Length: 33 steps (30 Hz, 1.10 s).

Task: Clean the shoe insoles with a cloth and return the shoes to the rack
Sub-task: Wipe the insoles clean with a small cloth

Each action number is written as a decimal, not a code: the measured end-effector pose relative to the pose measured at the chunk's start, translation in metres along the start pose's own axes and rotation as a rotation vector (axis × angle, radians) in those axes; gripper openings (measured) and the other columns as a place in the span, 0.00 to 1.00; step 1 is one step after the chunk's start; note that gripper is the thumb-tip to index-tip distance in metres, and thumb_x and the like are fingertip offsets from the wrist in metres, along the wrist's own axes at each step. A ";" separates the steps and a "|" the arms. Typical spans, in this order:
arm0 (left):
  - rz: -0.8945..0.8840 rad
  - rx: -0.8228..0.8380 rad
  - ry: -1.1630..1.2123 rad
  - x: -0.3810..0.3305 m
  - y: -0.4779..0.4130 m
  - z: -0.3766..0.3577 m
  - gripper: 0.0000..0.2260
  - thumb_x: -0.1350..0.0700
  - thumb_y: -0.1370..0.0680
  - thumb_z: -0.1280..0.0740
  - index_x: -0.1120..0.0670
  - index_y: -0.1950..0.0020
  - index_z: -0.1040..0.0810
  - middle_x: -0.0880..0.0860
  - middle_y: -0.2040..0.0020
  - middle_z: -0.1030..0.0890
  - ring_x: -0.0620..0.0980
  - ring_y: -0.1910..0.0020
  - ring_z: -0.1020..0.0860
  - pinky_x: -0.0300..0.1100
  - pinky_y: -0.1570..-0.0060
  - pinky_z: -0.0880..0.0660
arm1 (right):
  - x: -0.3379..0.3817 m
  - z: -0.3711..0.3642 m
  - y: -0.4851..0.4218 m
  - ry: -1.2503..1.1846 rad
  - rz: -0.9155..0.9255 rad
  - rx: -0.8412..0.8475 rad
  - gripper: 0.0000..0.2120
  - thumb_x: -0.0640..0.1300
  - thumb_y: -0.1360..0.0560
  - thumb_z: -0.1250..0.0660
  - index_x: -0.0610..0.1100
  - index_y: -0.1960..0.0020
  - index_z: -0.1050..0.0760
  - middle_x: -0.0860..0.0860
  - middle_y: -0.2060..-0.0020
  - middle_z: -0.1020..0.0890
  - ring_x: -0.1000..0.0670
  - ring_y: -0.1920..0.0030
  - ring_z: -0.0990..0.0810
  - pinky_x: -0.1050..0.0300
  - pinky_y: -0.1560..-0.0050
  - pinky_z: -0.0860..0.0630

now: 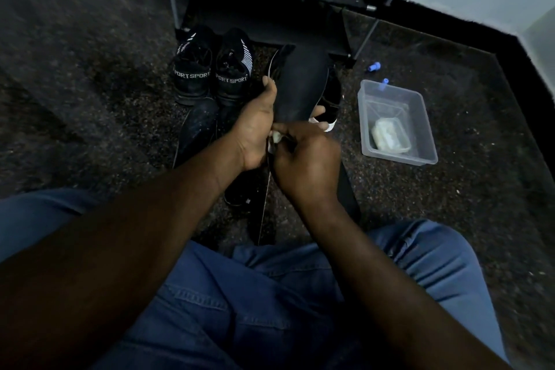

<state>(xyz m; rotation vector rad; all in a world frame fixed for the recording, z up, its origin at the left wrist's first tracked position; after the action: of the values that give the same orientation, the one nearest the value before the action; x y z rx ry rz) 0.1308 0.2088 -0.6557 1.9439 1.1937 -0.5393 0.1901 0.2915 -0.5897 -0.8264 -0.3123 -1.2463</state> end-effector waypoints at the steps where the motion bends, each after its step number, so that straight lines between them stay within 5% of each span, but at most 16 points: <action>1: 0.016 0.008 -0.019 0.001 0.001 -0.001 0.41 0.29 0.18 0.54 0.61 0.32 0.20 0.61 0.38 0.17 0.57 0.40 0.17 0.51 0.33 0.23 | 0.001 0.001 -0.009 -0.009 -0.020 -0.011 0.11 0.43 0.29 0.32 0.50 0.50 0.13 0.51 0.55 0.12 0.47 0.54 0.15 0.49 0.51 0.19; 4: 0.062 0.007 -0.056 0.001 0.002 -0.001 0.42 0.27 0.19 0.53 0.60 0.45 0.13 0.58 0.44 0.14 0.52 0.44 0.15 0.46 0.44 0.20 | 0.001 0.003 -0.026 -0.027 -0.058 -0.041 0.12 0.43 0.30 0.34 0.50 0.50 0.14 0.52 0.57 0.12 0.47 0.54 0.15 0.48 0.52 0.18; 8: 0.035 0.049 0.045 -0.006 0.001 0.000 0.39 0.28 0.19 0.52 0.59 0.31 0.21 0.60 0.37 0.17 0.56 0.41 0.16 0.51 0.40 0.19 | -0.001 -0.003 -0.015 -0.034 -0.058 -0.021 0.08 0.45 0.28 0.32 0.50 0.52 0.16 0.51 0.58 0.13 0.46 0.56 0.15 0.48 0.55 0.18; 15: -0.043 0.003 0.124 -0.021 -0.004 0.002 0.38 0.31 0.17 0.53 0.61 0.35 0.22 0.58 0.46 0.15 0.56 0.52 0.15 0.53 0.46 0.17 | -0.001 -0.003 0.042 -0.001 0.118 0.063 0.09 0.36 0.29 0.25 0.49 0.54 0.15 0.56 0.59 0.14 0.50 0.58 0.20 0.52 0.56 0.23; 18: -0.062 0.023 0.094 -0.024 -0.003 0.000 0.39 0.30 0.18 0.54 0.61 0.30 0.24 0.58 0.43 0.16 0.57 0.51 0.14 0.53 0.49 0.16 | -0.016 0.011 0.044 -0.166 -0.017 0.001 0.10 0.36 0.28 0.26 0.51 0.54 0.15 0.62 0.58 0.16 0.56 0.58 0.19 0.57 0.54 0.22; 22: -0.070 0.042 0.065 -0.024 0.002 0.005 0.40 0.29 0.19 0.52 0.60 0.28 0.25 0.59 0.39 0.16 0.58 0.48 0.15 0.52 0.51 0.17 | -0.038 0.022 0.027 -0.443 -0.298 -0.087 0.07 0.38 0.26 0.28 0.48 0.52 0.15 0.54 0.59 0.13 0.53 0.59 0.16 0.53 0.55 0.20; 29: -0.045 0.150 0.073 -0.017 0.006 -0.006 0.28 0.40 0.14 0.44 0.61 0.25 0.27 0.59 0.31 0.20 0.58 0.37 0.18 0.53 0.43 0.19 | -0.050 0.036 -0.006 -0.320 -0.370 -0.151 0.05 0.40 0.27 0.26 0.48 0.53 0.15 0.56 0.61 0.13 0.57 0.59 0.15 0.50 0.52 0.17; 33: -0.007 0.179 0.085 -0.010 0.006 -0.011 0.29 0.39 0.14 0.45 0.61 0.25 0.27 0.56 0.29 0.21 0.55 0.33 0.21 0.51 0.32 0.25 | -0.035 0.029 -0.021 -0.204 -0.240 -0.119 0.03 0.41 0.27 0.26 0.49 0.55 0.16 0.56 0.60 0.14 0.57 0.58 0.15 0.49 0.52 0.17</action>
<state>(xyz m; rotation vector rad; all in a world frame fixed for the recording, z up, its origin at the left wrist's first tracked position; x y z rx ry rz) 0.1307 0.2104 -0.6398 2.1335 1.2414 -0.5892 0.1655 0.3346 -0.5842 -1.0442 -0.5173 -1.4160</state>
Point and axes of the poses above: each hand's wrist, its own y-axis away from the middle knuckle, its own z-axis out of the back of the hand, x = y × z, the point moved 6 cm from there along -y, towards the middle knuckle
